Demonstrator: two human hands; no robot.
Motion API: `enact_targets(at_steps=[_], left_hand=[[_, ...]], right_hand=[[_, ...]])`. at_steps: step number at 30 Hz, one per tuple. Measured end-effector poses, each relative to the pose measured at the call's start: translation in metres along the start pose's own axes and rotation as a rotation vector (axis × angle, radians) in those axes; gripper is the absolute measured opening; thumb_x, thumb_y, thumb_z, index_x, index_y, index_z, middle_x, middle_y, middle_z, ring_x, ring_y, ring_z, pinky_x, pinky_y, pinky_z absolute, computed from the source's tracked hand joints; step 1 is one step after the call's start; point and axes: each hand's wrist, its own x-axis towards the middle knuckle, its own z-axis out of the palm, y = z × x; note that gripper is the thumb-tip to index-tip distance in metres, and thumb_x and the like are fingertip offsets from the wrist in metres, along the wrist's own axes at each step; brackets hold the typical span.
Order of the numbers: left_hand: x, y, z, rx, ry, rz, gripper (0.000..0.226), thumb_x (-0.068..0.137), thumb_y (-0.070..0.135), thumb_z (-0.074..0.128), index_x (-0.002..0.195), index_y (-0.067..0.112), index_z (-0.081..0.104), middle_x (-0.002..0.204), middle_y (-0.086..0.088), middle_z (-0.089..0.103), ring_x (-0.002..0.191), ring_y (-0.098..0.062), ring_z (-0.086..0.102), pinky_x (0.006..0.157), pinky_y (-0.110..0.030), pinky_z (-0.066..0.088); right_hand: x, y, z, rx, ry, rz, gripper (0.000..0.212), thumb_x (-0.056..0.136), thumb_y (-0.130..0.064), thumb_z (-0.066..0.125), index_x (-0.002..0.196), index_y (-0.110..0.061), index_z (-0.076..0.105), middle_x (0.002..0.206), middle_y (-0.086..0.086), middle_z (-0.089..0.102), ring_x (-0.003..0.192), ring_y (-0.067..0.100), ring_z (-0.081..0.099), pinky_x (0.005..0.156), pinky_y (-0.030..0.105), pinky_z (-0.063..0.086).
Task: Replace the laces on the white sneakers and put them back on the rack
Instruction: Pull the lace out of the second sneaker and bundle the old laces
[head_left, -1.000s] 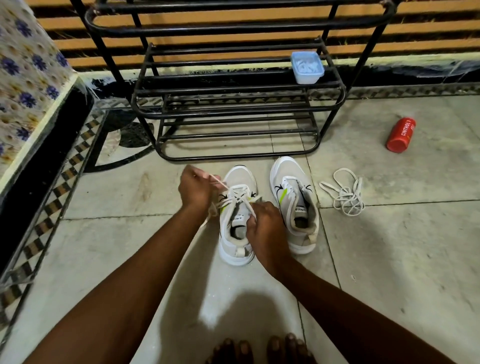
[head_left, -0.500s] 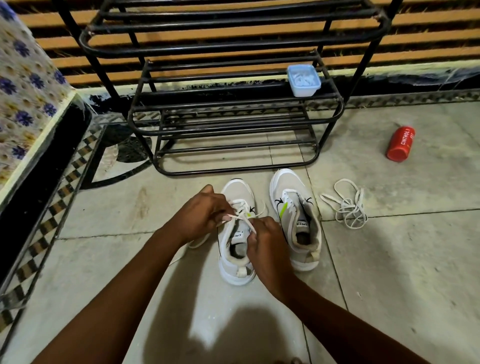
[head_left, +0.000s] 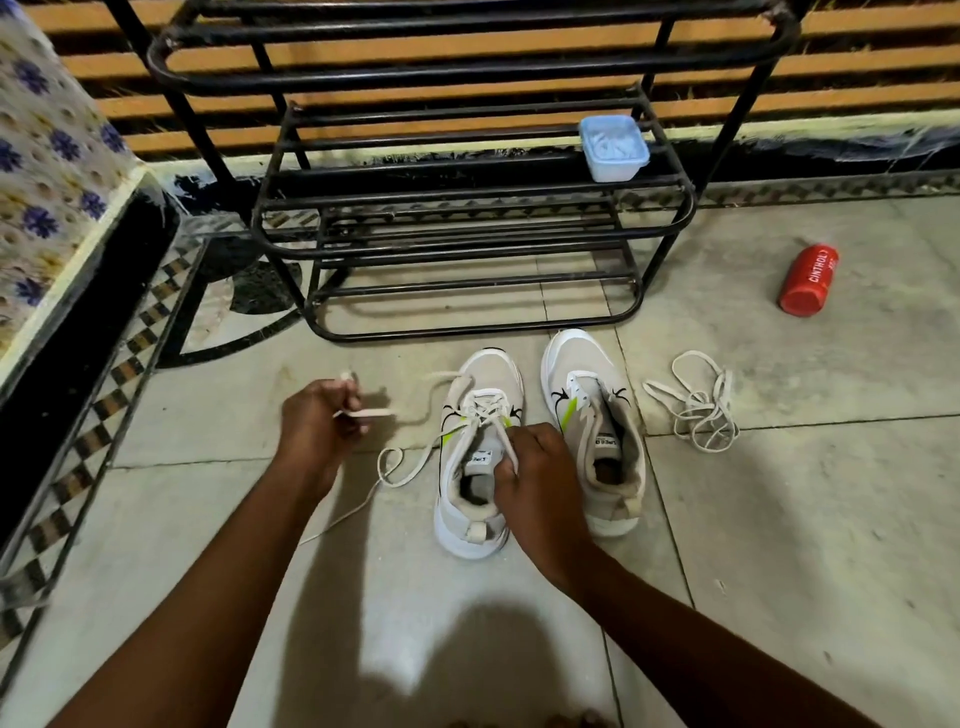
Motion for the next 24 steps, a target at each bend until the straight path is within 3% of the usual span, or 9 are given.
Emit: enact_targets(at_steps=[3,6,8,10,13,15,18,21,24], left_hand=[[-0.012,-0.021,0.01,0.501,0.089,0.114,0.008,0.086,0.017,0.069,0.089,0.011,0.073,0.077,-0.002,0.071,0.081,-0.03,0.068,0.068,-0.031,0.047],[-0.031,-0.036,0.021,0.817,0.172,0.351,0.033,0.078,0.04,0.073,0.098,0.015,0.068,0.098,-0.004,0.069,0.095,-0.027,0.065,0.081,-0.036,0.052],[-0.038,-0.041,0.024,0.826,0.023,0.62,0.063,0.071,0.043,0.071,0.124,0.012,0.061,0.126,-0.006,0.06,0.115,-0.023,0.058,0.098,-0.038,0.049],[-0.034,-0.042,0.024,0.857,-0.233,0.809,0.085,0.075,0.049,0.072,0.147,0.014,0.046,0.149,-0.001,0.046,0.134,-0.014,0.045,0.111,-0.03,0.039],[-0.025,-0.042,0.03,1.062,-0.51,0.801,0.1,0.081,0.068,0.067,0.161,0.023,0.028,0.167,0.006,0.027,0.152,-0.011,0.027,0.123,-0.033,0.028],[-0.02,-0.047,0.032,1.245,-0.583,0.772,0.105,0.081,0.082,0.053,0.163,0.024,0.023,0.17,0.007,0.02,0.155,-0.011,0.021,0.124,-0.039,0.028],[-0.019,-0.056,0.03,1.343,-0.557,0.841,0.104,0.083,0.082,0.043,0.163,0.019,0.023,0.171,0.003,0.019,0.156,-0.016,0.02,0.124,-0.04,0.03],[-0.023,-0.062,0.029,1.328,-0.516,0.913,0.096,0.088,0.073,0.047,0.162,0.017,0.025,0.169,-0.003,0.026,0.155,-0.02,0.025,0.124,-0.04,0.03],[-0.022,-0.066,0.031,1.333,-0.518,0.933,0.09,0.091,0.067,0.047,0.163,0.017,0.023,0.168,-0.004,0.027,0.155,-0.02,0.024,0.126,-0.042,0.024]], right_hand=[[0.005,-0.005,-0.001,0.04,-0.005,-0.009,0.046,0.078,-0.021,0.047,0.119,-0.009,0.063,0.11,0.01,0.058,0.103,0.035,0.057,0.092,0.046,0.051],[0.014,-0.004,-0.003,0.08,-0.036,-0.054,0.056,0.073,-0.014,0.053,0.129,-0.008,0.061,0.119,0.011,0.059,0.109,0.038,0.058,0.098,0.046,0.05],[0.024,-0.004,-0.005,0.121,-0.064,-0.076,0.061,0.069,-0.01,0.055,0.129,-0.005,0.063,0.119,0.014,0.062,0.109,0.039,0.061,0.098,0.047,0.05],[0.032,-0.006,-0.007,0.135,-0.093,-0.073,0.061,0.065,-0.009,0.056,0.125,-0.006,0.067,0.113,0.014,0.064,0.104,0.038,0.063,0.095,0.046,0.052],[0.038,-0.008,-0.009,0.105,-0.154,-0.097,0.058,0.063,-0.013,0.056,0.12,-0.011,0.072,0.107,0.006,0.061,0.095,0.031,0.063,0.089,0.042,0.054],[0.041,-0.008,-0.009,0.089,-0.182,-0.094,0.057,0.062,-0.016,0.054,0.116,-0.011,0.074,0.107,0.005,0.062,0.096,0.029,0.064,0.089,0.042,0.054],[0.046,-0.013,-0.012,-0.024,-0.24,-0.104,0.056,0.059,-0.021,0.057,0.112,-0.014,0.073,0.111,0.006,0.06,0.098,0.033,0.064,0.088,0.045,0.053],[0.05,-0.022,-0.014,-0.292,-0.345,-0.148,0.049,0.074,-0.016,0.069,0.122,-0.017,0.062,0.121,0.009,0.051,0.106,0.035,0.057,0.088,0.045,0.052],[0.061,-0.03,-0.015,-0.48,-0.322,-0.252,0.04,0.086,-0.009,0.061,0.125,-0.017,0.056,0.121,0.011,0.05,0.107,0.035,0.057,0.081,0.042,0.052]])
